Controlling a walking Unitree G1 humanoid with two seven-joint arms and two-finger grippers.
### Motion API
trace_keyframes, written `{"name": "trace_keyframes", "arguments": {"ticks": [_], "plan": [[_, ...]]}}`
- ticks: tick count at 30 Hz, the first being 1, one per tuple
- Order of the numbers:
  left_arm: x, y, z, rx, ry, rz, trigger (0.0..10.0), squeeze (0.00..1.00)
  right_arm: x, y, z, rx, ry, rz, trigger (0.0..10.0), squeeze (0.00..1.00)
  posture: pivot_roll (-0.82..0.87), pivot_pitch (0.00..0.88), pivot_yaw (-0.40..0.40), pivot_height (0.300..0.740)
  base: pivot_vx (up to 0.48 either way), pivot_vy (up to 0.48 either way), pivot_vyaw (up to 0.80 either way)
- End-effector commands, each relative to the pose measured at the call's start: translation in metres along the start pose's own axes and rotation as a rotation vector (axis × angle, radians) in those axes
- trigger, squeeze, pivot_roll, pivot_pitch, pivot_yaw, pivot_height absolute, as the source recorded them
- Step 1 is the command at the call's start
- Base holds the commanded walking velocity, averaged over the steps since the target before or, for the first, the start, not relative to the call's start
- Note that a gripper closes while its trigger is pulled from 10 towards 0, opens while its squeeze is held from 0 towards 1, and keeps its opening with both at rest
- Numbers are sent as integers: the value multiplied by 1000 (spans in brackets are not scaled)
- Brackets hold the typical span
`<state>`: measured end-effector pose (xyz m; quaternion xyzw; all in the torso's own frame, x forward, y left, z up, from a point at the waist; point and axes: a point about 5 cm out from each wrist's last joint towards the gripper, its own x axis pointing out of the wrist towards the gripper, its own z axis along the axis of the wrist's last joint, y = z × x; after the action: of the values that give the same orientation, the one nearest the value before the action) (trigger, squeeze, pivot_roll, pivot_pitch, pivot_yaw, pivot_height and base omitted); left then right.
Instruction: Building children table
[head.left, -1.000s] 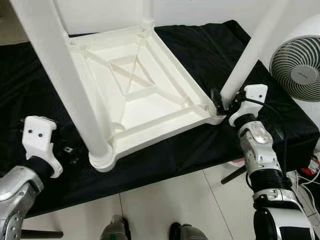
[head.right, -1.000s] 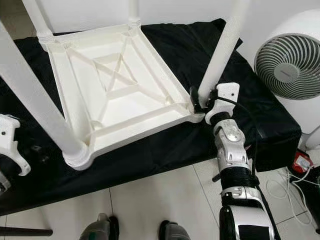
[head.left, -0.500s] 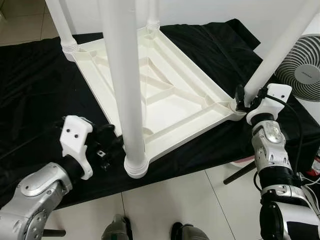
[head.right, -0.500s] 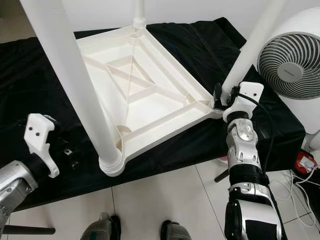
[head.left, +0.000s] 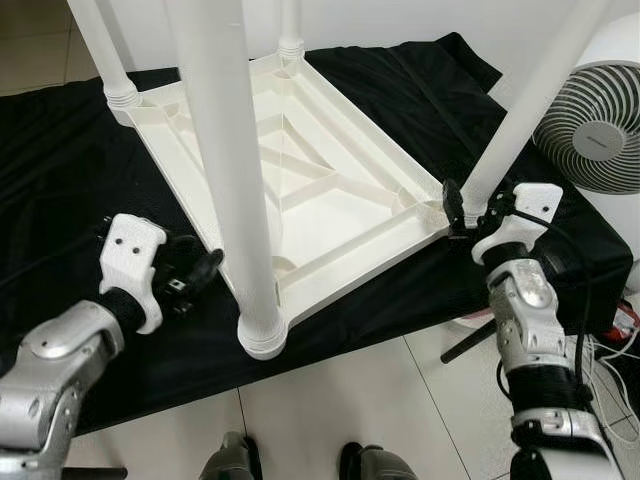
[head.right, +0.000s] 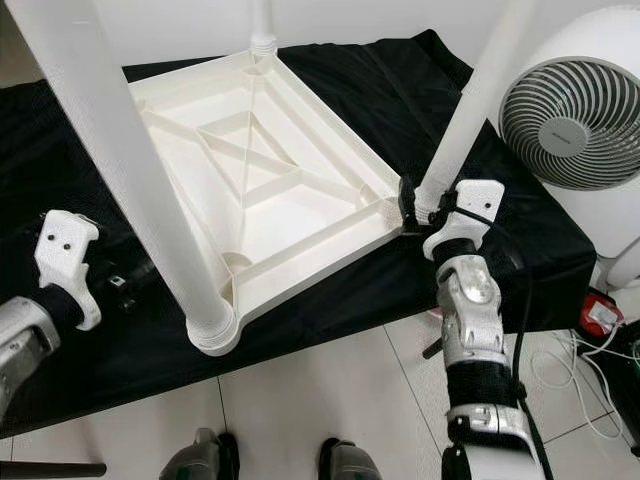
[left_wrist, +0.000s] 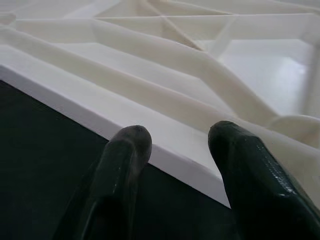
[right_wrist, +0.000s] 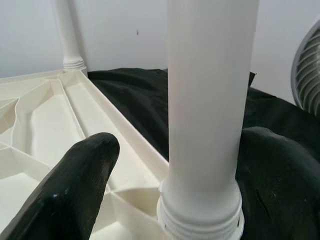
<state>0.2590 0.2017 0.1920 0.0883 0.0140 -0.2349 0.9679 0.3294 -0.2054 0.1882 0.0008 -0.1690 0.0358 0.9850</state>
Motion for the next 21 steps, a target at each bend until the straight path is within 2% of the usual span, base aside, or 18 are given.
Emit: {"name": "trace_keyframes", "arguments": {"ticks": [1,5,6,7,9,10,11,21], "plan": [[1,3,-4,23,23,-21,10000,0,-6,3,-7,6,37,-16,10000,0,-1,176,19,740,0,0,0],[4,7,0,50,16,-34,10000,0,-17,1,-11,-11,60,-106,10000,0,-1,176,19,740,0,0,0],[5,7,2,53,9,-36,10000,0,-20,2,-12,-2,64,-116,9490,0,-1,176,19,740,0,0,0],[7,8,4,56,-1,-40,10000,0,-23,3,-12,-2,70,-131,6471,0,-1,176,19,740,0,0,0],[7,8,4,56,-1,-40,10000,0,-23,3,-12,-2,70,-131,6471,0,-1,176,19,740,0,0,0],[8,9,5,58,-9,-42,10000,0,-25,5,-13,11,74,-134,4510,0,-1,176,19,740,0,0,0],[9,8,8,63,-18,-49,10000,0,-27,8,-12,23,70,-129,0,0,-14,169,23,740,0,0,0],[13,5,17,89,-55,-79,10000,0,-22,10,-4,6,54,-120,0,0,-15,164,19,740,0,0,0]]}}
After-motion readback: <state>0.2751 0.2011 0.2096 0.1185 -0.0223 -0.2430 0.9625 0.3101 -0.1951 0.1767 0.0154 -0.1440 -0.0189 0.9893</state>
